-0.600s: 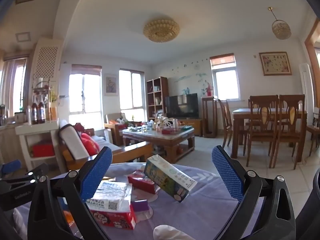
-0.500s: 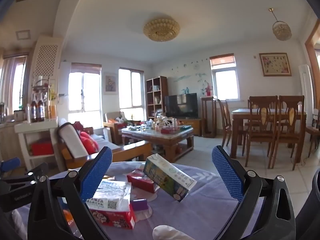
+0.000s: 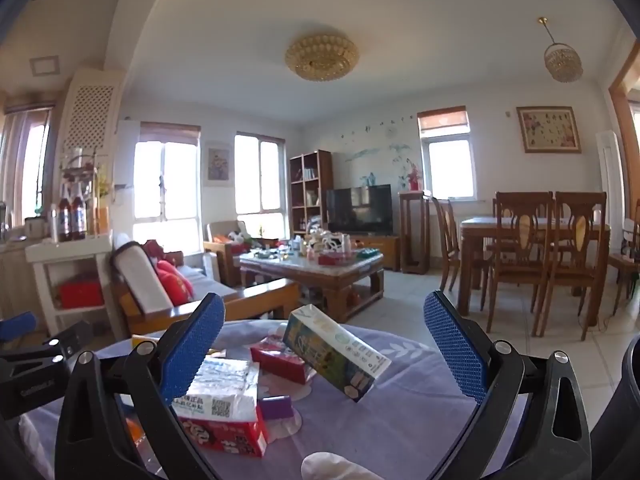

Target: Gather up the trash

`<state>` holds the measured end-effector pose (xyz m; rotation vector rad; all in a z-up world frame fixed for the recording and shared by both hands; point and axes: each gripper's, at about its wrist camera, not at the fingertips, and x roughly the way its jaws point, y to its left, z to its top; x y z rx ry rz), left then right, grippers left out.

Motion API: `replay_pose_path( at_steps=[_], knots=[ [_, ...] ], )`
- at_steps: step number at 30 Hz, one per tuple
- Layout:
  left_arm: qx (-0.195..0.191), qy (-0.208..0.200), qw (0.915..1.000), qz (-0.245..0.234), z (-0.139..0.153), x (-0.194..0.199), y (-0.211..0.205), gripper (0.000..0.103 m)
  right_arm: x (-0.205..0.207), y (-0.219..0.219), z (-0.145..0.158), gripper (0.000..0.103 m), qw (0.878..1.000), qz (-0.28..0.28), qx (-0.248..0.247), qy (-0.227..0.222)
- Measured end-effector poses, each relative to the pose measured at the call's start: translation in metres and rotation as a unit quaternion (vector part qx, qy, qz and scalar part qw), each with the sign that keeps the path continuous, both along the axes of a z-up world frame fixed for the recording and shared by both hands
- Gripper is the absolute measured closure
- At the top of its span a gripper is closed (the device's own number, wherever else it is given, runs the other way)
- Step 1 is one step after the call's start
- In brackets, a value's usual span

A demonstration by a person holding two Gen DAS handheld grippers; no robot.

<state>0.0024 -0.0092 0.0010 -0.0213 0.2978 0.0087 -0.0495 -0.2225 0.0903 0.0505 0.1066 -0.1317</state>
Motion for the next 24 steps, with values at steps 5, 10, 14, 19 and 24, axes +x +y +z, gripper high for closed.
replay_pose_path(
  at_steps=[5,10,14,19,24],
  knots=[
    [0.0,0.0,1.0,0.0,-0.0009,-0.0001,0.0005,0.005,0.0005,0.0011,-0.0014,0.005,1.0,0.0,-0.001,0.001],
    [-0.001,0.003,1.0,-0.003,-0.0016,0.0024,0.0003,0.005,0.0014,0.0007,-0.0019,0.005,1.0,-0.002,0.002,0.003],
    [-0.002,0.003,1.0,-0.005,-0.0021,0.0015,0.001,0.005,0.0017,0.0002,-0.0014,0.005,1.0,-0.002,0.002,0.005],
    [0.002,0.004,0.9999,-0.01,-0.0014,0.0004,-0.0015,0.005,0.0036,0.0007,-0.0029,0.005,1.0,-0.002,0.002,0.009],
    [0.0,0.008,0.9999,-0.01,-0.0017,0.0014,-0.0006,0.005,0.0045,0.0014,-0.0037,0.005,1.0,-0.002,0.001,0.011]
  ],
)
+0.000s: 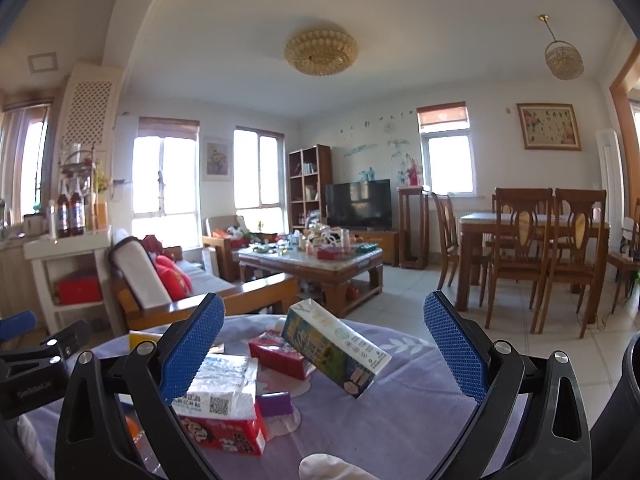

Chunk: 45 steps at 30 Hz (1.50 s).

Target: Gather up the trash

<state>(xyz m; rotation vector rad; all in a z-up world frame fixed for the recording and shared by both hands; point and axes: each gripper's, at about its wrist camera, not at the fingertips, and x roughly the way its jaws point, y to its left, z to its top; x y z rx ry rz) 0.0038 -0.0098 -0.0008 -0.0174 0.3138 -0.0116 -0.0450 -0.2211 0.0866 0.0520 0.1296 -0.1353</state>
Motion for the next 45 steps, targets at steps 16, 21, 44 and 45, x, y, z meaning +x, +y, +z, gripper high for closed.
replay_pose_path(
  at_steps=[16,21,44,45],
  knots=[
    [0.006,0.007,1.0,-0.004,0.0,0.001,-0.002,0.005,0.001,0.0,0.0,0.005,1.0,0.0,0.002,0.003],
    [0.006,0.007,0.9999,-0.005,0.0,0.001,-0.003,0.005,0.001,-0.001,0.0,0.005,1.0,0.0,0.003,0.004],
    [-0.095,0.058,0.9934,-0.028,-0.008,0.011,0.03,0.005,0.011,-0.012,-0.006,0.005,0.999,-0.003,0.029,0.027],
    [-0.093,0.057,0.9937,-0.028,-0.008,0.011,0.03,0.005,0.011,-0.012,-0.006,0.005,0.999,-0.003,0.029,0.027]
  ],
)
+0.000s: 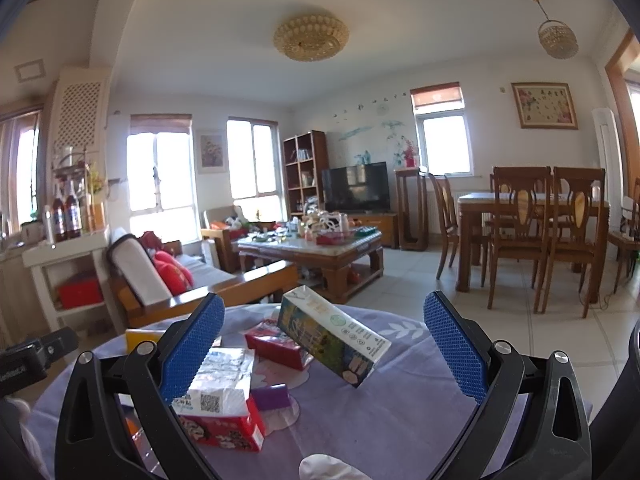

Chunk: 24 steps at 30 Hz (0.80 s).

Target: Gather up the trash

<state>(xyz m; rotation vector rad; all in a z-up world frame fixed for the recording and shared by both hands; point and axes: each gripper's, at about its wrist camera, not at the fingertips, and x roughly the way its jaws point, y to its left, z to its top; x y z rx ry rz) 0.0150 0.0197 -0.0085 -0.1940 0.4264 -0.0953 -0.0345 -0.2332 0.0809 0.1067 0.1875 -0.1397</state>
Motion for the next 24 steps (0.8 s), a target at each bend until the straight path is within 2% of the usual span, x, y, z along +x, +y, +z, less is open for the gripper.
replay_pose_path(
  at_steps=[8,14,17,18,21,24],
  knots=[
    [0.006,-0.004,1.0,-0.004,0.001,0.0,-0.003,0.005,0.002,-0.001,-0.001,0.005,1.0,-0.002,0.001,0.005],
    [-0.009,-0.008,0.9997,-0.021,0.001,-0.001,0.0,0.005,0.008,0.001,-0.002,0.005,1.0,0.01,-0.002,0.018],
    [-0.031,-0.012,0.9986,-0.042,0.001,0.0,0.009,0.005,0.014,0.007,-0.005,0.005,0.999,0.012,-0.013,0.033],
    [-0.025,-0.015,0.9985,-0.046,0.002,0.0,0.014,0.005,0.016,0.009,-0.005,0.005,0.999,0.013,-0.016,0.037],
    [0.026,-0.008,0.9985,-0.048,0.011,0.005,0.029,0.005,0.014,0.01,-0.005,0.005,0.999,0.035,-0.012,0.03],
    [0.078,0.015,0.994,-0.075,0.018,0.016,0.048,0.005,0.007,0.007,0.0,0.005,0.994,0.105,0.022,0.003]
  ],
)
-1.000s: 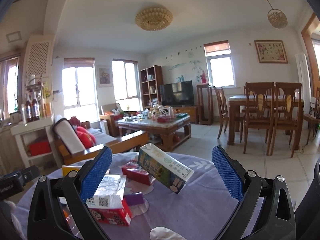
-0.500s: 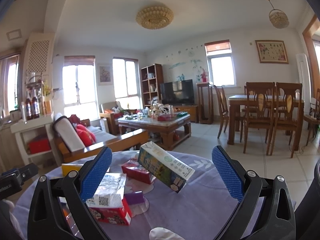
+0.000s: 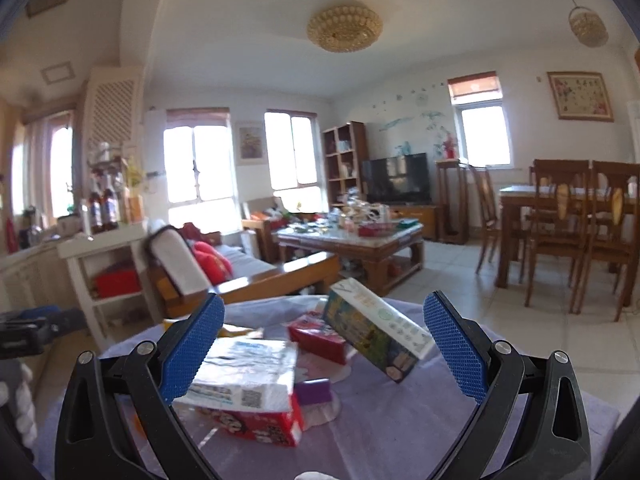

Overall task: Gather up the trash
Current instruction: 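Grasp the blue wet-wipe pack with the left gripper while the right grasps the foil packet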

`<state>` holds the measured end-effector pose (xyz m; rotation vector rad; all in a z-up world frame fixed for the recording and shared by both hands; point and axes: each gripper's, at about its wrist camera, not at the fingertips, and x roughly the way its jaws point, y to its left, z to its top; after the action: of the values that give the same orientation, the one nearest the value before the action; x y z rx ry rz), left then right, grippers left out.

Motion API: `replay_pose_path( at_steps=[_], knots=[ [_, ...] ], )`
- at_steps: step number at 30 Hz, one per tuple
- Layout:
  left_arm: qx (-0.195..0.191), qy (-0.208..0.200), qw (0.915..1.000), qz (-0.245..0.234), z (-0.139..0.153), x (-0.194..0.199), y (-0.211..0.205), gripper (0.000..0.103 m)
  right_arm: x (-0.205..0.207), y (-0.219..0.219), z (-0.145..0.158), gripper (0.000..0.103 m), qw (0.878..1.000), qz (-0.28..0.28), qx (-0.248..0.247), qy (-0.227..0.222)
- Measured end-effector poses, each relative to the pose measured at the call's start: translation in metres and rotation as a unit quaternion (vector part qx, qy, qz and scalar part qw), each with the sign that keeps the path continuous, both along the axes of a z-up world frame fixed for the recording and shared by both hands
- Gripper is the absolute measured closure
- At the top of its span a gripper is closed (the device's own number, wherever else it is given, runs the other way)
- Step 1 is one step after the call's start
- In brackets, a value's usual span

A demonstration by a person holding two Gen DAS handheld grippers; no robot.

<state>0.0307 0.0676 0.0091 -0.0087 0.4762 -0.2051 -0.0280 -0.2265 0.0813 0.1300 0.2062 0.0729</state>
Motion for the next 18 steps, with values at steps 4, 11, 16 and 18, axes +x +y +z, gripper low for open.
replay_pose_path(
  at_steps=[4,11,16,18],
  knots=[
    [0.074,0.035,0.9955,-0.048,-0.01,0.011,0.013,0.005,-0.001,0.024,0.012,0.005,0.994,0.076,-0.076,0.012],
    [0.16,0.059,0.9751,-0.141,-0.041,0.017,-0.011,0.005,0.004,0.097,-0.014,0.017,0.937,0.184,-0.291,0.062],
    [0.147,0.112,0.9673,-0.174,-0.056,0.041,-0.018,0.005,0.021,0.115,-0.036,0.034,0.915,0.199,-0.337,0.096],
    [0.131,0.125,0.9665,-0.182,-0.059,0.048,-0.019,0.005,0.026,0.119,-0.042,0.036,0.911,0.202,-0.345,0.107]
  ],
)
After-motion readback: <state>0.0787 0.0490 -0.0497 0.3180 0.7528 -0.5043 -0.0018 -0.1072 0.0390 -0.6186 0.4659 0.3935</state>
